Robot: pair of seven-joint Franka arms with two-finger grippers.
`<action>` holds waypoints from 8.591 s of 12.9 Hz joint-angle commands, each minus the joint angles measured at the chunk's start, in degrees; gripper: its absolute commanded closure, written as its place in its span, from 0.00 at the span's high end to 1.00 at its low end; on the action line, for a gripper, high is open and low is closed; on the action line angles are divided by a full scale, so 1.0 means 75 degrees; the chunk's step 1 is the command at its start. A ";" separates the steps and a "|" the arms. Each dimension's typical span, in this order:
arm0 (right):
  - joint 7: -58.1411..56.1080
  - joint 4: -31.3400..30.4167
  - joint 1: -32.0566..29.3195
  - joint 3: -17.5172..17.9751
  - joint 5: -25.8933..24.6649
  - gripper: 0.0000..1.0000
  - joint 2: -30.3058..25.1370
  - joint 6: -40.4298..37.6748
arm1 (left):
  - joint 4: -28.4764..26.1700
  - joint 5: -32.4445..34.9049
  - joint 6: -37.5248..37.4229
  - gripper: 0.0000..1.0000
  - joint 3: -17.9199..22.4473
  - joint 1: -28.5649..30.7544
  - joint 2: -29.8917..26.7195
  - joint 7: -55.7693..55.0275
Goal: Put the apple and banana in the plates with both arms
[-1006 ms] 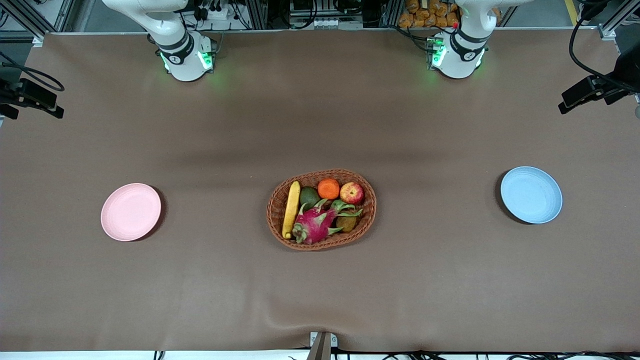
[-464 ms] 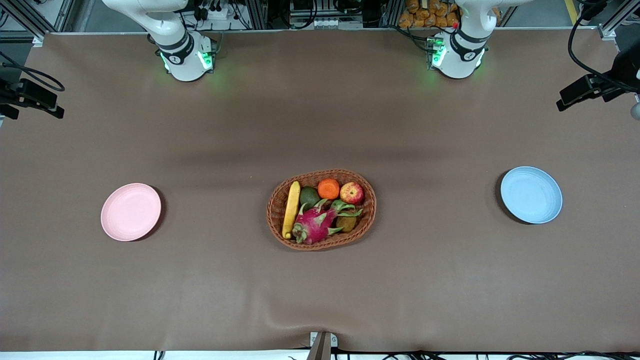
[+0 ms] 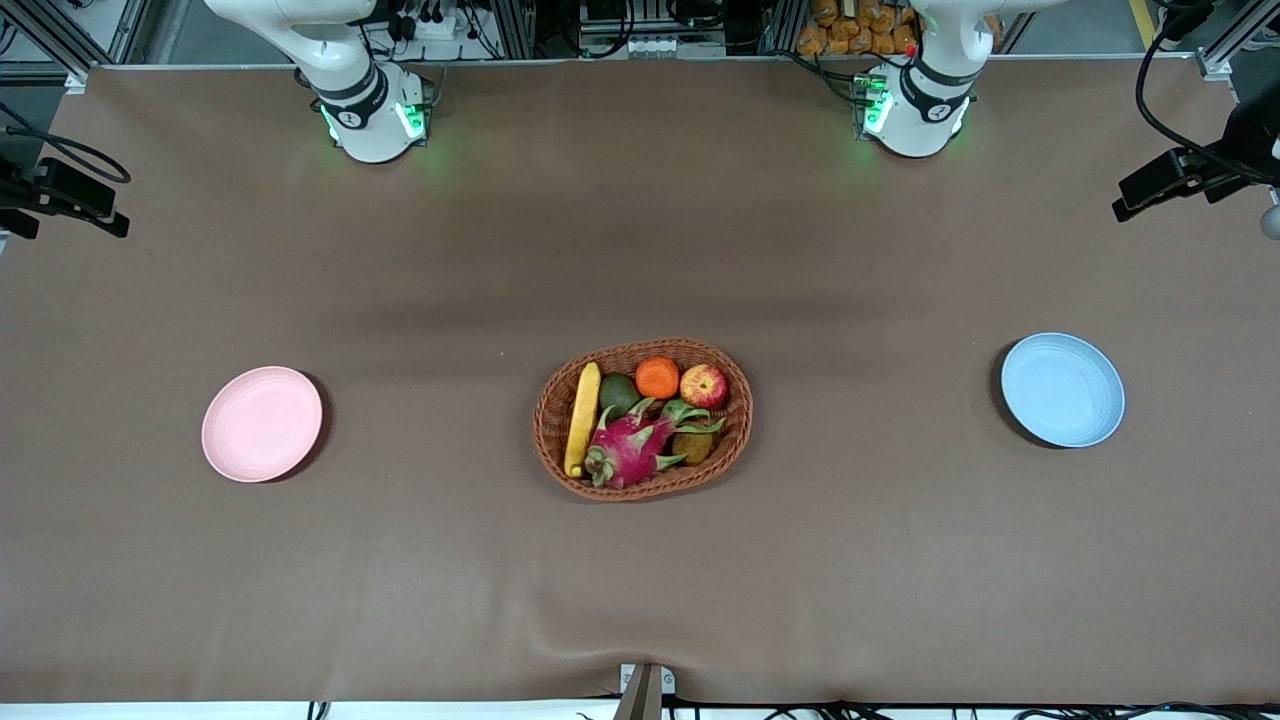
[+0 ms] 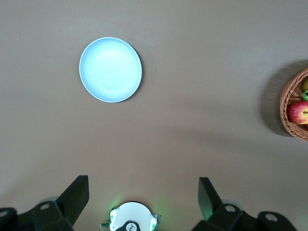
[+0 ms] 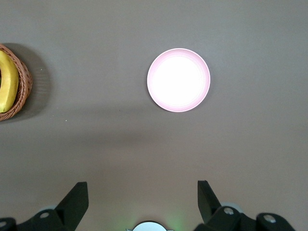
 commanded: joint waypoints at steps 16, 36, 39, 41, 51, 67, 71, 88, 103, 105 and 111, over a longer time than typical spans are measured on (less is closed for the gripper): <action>0.0041 -0.0038 -0.0010 0.0045 0.0015 1.00 -0.0026 -0.0012 | 0.0001 0.0003 -0.0048 1.00 -0.0029 0.0036 0.0052 0.0157; 0.1644 0.0091 0.2776 0.0080 0.1691 1.00 0.3475 0.4939 | 0.0048 0.0003 0.0115 1.00 -0.0041 0.0013 0.0157 0.0157; 0.2066 0.0721 0.3270 0.0080 0.1667 1.00 0.4599 0.6290 | 0.0036 -0.0009 0.0128 1.00 -0.0053 0.0036 0.0193 0.0157; 0.2278 0.1167 0.3376 0.0080 0.1656 1.00 0.5233 0.6479 | 0.0036 -0.0009 0.0128 1.00 -0.0053 0.0024 0.0181 0.0157; 0.3521 0.1990 0.3974 0.0080 0.1586 1.00 0.6642 0.7394 | 0.0036 -0.0009 0.0128 1.00 -0.0053 0.0036 0.0181 0.0157; 0.3696 0.1966 0.4185 0.0080 0.1667 0.68 0.6794 0.7324 | 0.0048 -0.0021 0.0152 1.00 -0.0076 -0.0011 0.0228 0.0157; 0.3873 0.1908 0.4302 0.0069 0.1644 0.68 0.6806 0.7324 | 0.0060 -0.0033 0.0152 1.00 -0.0088 -0.0011 0.0216 0.0157; 0.3919 0.1708 0.4302 0.0069 0.1586 0.58 0.6795 0.7312 | 0.0048 -0.0114 0.0128 1.00 -0.0111 -0.0104 0.0228 0.0157; 0.3931 0.1696 0.4443 0.0033 0.1574 0.00 0.6548 0.6679 | 0.0915 -0.0150 0.0771 1.00 -0.0193 -0.2423 0.2500 -0.0147; 0.3931 0.1708 0.4431 0.0010 0.1574 0.00 0.6467 0.6679 | 0.0915 -0.0161 0.1134 1.00 -0.0217 -0.2611 0.2688 -0.0474; 0.3920 0.1767 0.4279 -0.0318 0.1585 0.00 0.4900 0.5288 | 0.0915 -0.0173 0.2177 1.00 -0.0217 -0.3232 0.3297 -0.1259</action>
